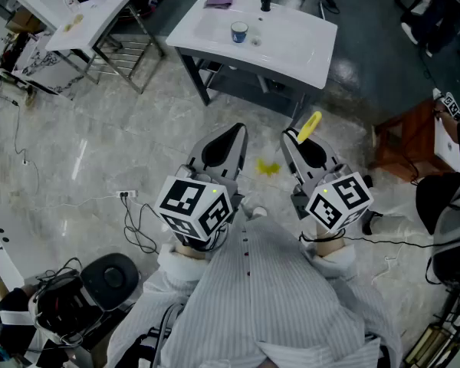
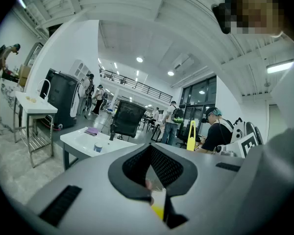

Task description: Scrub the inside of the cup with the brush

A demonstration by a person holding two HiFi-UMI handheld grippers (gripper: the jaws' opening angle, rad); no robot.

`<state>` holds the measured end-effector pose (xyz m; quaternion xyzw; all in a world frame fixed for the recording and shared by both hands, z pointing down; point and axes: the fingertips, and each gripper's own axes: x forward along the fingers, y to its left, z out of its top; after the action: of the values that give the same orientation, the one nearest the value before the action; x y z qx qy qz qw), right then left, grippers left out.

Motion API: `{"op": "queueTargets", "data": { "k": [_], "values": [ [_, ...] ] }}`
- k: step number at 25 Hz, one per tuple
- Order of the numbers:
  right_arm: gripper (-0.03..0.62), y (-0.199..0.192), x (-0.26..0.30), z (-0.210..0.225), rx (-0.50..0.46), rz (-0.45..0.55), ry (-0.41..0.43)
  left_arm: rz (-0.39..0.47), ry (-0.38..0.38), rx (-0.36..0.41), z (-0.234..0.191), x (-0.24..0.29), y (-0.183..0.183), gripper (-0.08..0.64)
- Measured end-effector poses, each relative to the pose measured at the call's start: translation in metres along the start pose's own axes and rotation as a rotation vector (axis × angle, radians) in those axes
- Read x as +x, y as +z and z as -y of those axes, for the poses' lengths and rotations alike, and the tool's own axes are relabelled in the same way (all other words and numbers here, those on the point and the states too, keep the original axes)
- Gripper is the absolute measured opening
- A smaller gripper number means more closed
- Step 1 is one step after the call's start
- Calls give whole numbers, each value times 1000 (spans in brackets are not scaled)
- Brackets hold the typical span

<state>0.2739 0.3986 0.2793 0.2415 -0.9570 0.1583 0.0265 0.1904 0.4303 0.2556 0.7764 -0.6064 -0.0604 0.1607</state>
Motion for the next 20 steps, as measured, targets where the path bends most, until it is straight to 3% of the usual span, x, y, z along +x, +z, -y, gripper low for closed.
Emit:
{"op": "queueTargets", "data": {
  "k": [20],
  "values": [
    [60,-3,-25,15,10,27,36,5,49,20,24,5,-20,8]
  ]
}}
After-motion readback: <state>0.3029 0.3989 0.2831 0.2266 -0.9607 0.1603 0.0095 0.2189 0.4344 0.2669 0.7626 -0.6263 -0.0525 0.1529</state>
